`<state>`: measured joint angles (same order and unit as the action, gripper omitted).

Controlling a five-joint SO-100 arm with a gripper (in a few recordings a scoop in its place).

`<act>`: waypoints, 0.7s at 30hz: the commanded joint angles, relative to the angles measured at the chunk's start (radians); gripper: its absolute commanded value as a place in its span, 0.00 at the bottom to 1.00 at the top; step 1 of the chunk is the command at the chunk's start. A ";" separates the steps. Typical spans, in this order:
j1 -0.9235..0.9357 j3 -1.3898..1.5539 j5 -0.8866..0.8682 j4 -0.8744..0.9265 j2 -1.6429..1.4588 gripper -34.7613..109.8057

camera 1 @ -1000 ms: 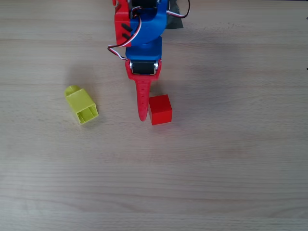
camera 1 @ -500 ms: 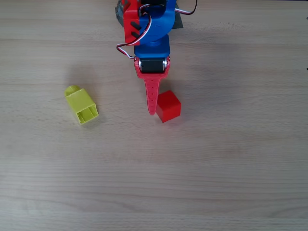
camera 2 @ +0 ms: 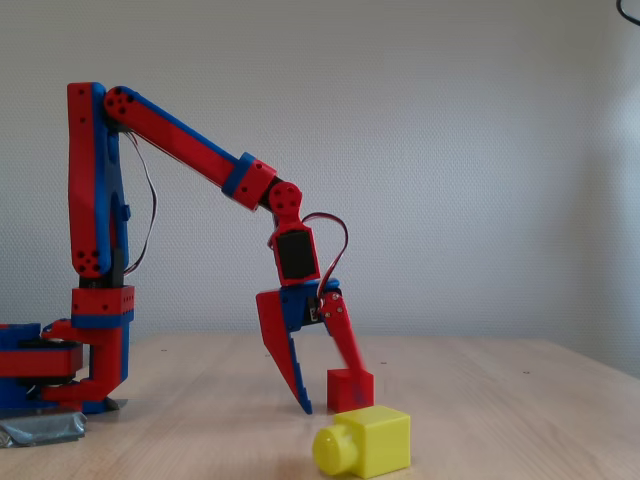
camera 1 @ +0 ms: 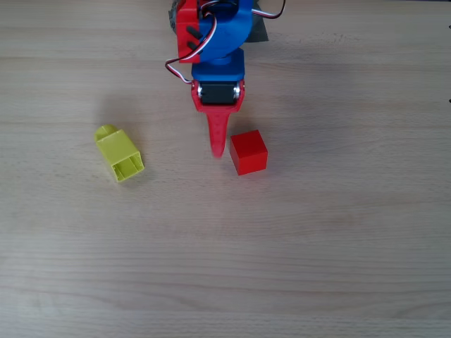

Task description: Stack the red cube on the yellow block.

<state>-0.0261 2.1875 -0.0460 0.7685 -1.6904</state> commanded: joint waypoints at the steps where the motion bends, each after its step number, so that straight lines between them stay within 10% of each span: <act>1: -0.005 -0.043 -0.021 0.017 -0.049 0.52; 21: -0.032 -0.021 0.031 -0.009 -0.046 0.58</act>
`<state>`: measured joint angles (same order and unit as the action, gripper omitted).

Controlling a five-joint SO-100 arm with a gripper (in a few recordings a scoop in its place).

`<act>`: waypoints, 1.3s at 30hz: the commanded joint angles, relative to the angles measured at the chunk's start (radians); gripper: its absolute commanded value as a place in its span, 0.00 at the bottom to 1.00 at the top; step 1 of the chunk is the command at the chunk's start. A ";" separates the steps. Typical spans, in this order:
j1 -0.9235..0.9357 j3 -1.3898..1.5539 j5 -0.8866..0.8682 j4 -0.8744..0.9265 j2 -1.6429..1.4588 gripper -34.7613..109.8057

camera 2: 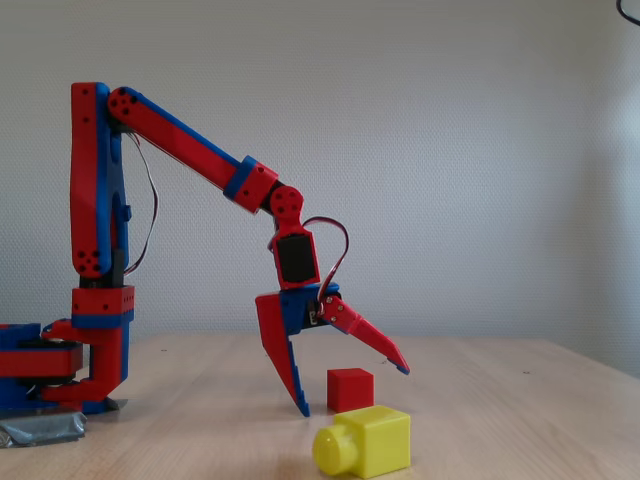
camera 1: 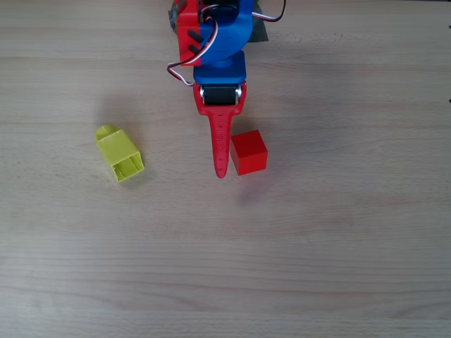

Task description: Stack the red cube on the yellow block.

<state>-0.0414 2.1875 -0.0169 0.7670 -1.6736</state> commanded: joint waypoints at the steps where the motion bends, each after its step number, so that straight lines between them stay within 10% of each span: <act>1: -0.025 -0.023 0.006 -0.008 -0.063 0.58; 28: -0.130 -0.049 0.008 -0.018 -0.043 0.53; 39: -0.123 -0.069 0.006 -0.008 -0.014 0.24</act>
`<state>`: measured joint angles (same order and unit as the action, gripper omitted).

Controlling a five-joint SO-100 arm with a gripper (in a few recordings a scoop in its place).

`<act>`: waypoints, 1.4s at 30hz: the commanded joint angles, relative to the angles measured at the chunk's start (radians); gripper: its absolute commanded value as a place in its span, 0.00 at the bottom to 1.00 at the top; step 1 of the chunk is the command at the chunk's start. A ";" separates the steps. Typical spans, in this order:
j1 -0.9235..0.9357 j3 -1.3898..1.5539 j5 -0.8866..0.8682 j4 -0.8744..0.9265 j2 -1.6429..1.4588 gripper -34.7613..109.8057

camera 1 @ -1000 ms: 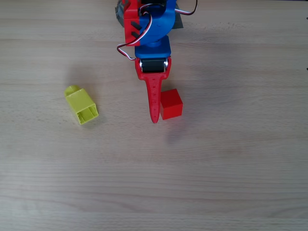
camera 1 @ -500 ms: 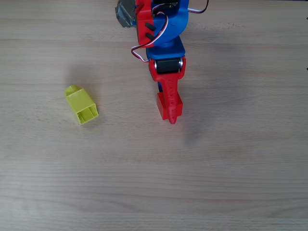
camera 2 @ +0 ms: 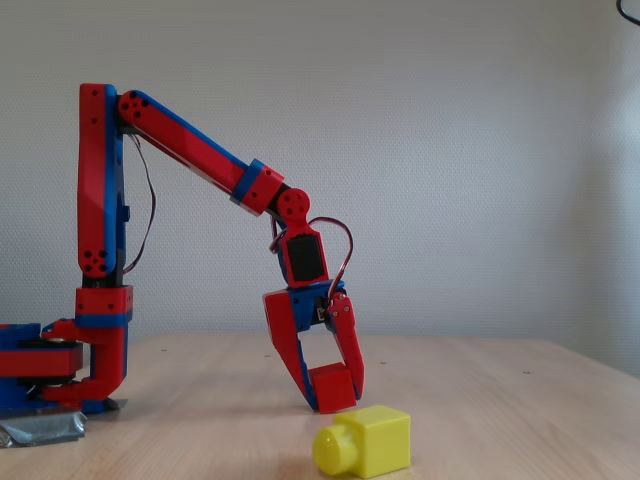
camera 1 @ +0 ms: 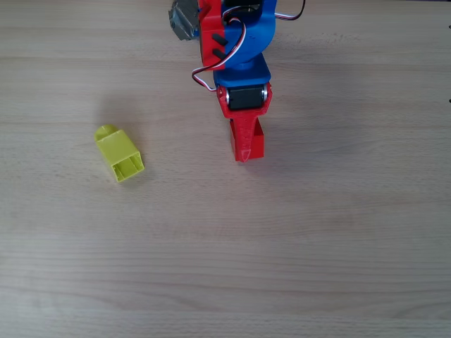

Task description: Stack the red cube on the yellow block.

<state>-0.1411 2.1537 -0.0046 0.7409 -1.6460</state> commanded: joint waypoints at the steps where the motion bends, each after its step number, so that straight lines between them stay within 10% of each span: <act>1: -0.017 -0.035 -0.012 0.015 -0.043 0.24; 42: 0.577 -0.704 -0.140 0.561 0.109 0.24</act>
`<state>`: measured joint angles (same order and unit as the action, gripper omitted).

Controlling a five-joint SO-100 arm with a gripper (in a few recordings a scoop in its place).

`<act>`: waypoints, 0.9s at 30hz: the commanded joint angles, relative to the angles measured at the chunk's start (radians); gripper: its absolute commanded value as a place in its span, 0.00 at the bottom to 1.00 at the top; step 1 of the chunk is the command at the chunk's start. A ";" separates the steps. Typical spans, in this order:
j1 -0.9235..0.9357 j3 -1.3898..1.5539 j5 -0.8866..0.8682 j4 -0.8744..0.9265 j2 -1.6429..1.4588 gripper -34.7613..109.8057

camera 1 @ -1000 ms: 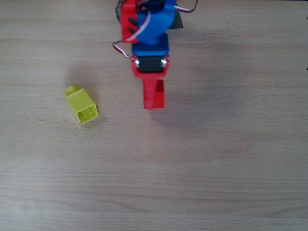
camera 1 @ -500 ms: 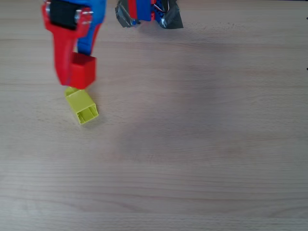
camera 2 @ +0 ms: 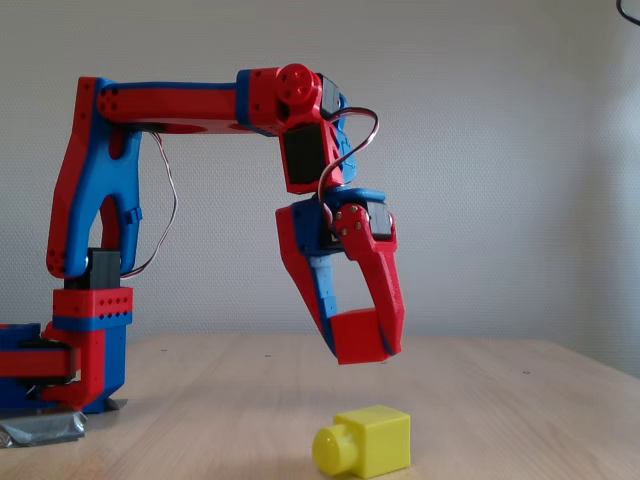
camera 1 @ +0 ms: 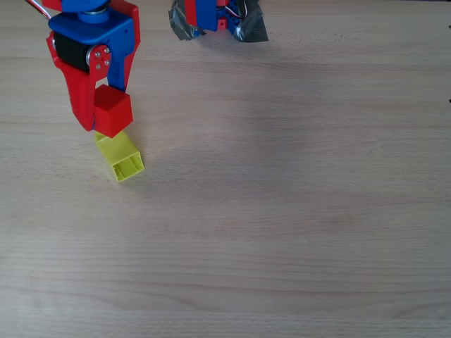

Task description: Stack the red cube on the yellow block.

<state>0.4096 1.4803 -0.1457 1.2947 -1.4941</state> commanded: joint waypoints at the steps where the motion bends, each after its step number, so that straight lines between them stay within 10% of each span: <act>1: 0.032 -0.020 0.002 0.002 -0.046 0.24; 27: 0.005 0.067 0.014 -0.067 -0.021 0.24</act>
<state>0.4234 1.5647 -0.1319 1.2364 -1.4742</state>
